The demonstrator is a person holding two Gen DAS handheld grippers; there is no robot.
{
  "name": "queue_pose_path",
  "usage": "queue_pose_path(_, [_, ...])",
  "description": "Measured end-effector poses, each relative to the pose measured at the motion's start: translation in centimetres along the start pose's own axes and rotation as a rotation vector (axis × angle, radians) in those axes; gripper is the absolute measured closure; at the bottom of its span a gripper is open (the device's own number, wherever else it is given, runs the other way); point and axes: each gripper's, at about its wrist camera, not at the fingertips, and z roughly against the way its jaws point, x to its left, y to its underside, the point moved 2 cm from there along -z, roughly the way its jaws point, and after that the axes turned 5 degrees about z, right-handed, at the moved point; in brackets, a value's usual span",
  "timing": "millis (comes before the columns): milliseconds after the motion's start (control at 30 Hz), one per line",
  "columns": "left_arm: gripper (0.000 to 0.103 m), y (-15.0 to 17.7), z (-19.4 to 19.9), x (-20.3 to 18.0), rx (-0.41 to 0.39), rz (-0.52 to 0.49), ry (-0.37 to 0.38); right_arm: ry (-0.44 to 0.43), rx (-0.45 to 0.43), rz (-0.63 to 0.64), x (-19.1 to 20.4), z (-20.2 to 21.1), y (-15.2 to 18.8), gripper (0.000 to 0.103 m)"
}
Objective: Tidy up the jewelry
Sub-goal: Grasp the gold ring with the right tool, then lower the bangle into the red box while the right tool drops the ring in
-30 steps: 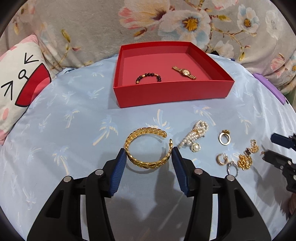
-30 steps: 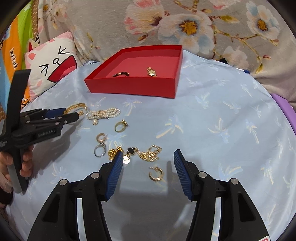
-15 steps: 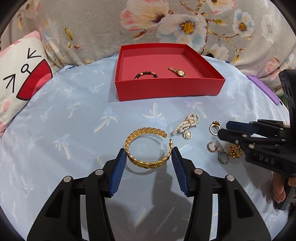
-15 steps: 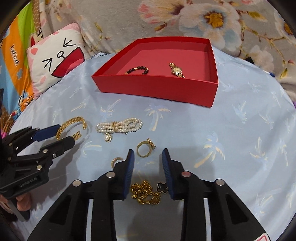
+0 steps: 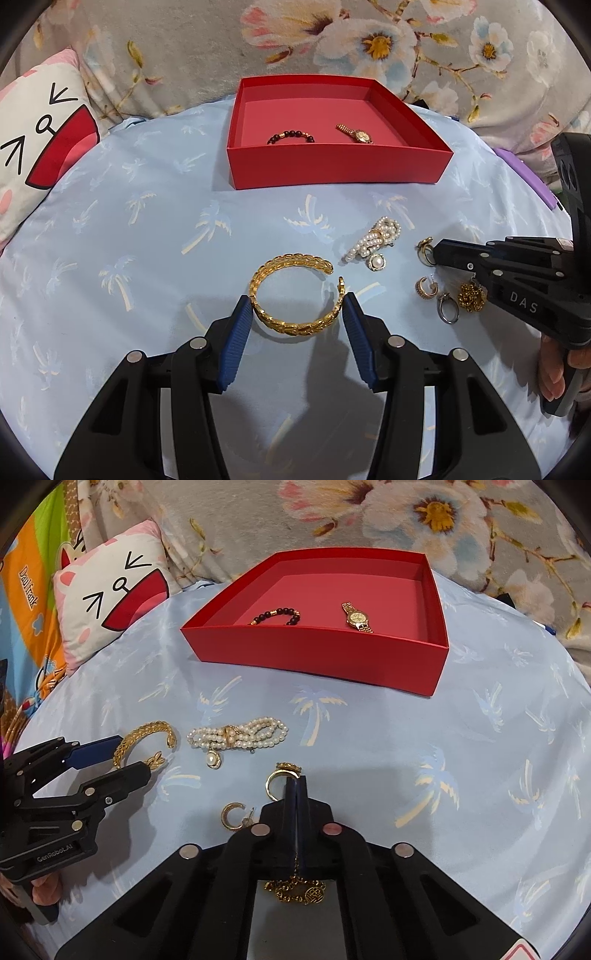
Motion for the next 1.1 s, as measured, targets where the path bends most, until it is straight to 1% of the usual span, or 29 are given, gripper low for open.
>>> queue_pose_path(233, [0.054, 0.0, 0.0, 0.0, -0.006, 0.002, -0.002, 0.001, -0.026, -0.003, 0.0, 0.7, 0.0, 0.103])
queue_pose_path(400, [0.054, 0.0, 0.0, -0.1, -0.003, 0.001, -0.001, -0.022, -0.039, 0.015, 0.4, 1.0, -0.2, 0.102])
queue_pose_path(433, [0.054, 0.0, 0.0, -0.1, -0.003, 0.001, -0.001, -0.021, -0.043, 0.016, 0.5, 1.0, -0.2, 0.093])
queue_pose_path(467, [0.054, 0.0, 0.0, -0.1, -0.003, 0.001, 0.001, -0.019, -0.039, 0.017, 0.6, 0.9, -0.2, 0.082])
queue_pose_path(533, [0.054, 0.0, 0.0, -0.1, -0.004, 0.001, 0.000, -0.010, -0.044, 0.014, 0.7, 0.9, -0.4, 0.074])
queue_pose_path(767, [0.054, 0.0, 0.0, -0.1, -0.003, 0.002, 0.000, 0.005, 0.004, 0.023, 1.0, -0.5, -0.7, 0.074])
queue_pose_path(800, [0.054, 0.0, 0.0, -0.1, -0.003, 0.002, 0.000, 0.008, 0.009, 0.025, 1.1, -0.7, -0.7, 0.075])
queue_pose_path(833, [0.054, 0.0, 0.0, -0.1, -0.004, 0.002, 0.000, 0.011, 0.007, 0.028, 1.1, -0.7, -0.7, 0.078])
queue_pose_path(867, [0.054, 0.0, 0.0, -0.1, -0.004, 0.002, 0.000, 0.008, 0.008, 0.029, 1.1, -0.7, -0.7, 0.084])
queue_pose_path(1100, [0.054, 0.0, 0.1, -0.1, -0.006, 0.003, -0.001, 0.004, 0.002, 0.010, 0.8, -0.5, -0.5, 0.085])
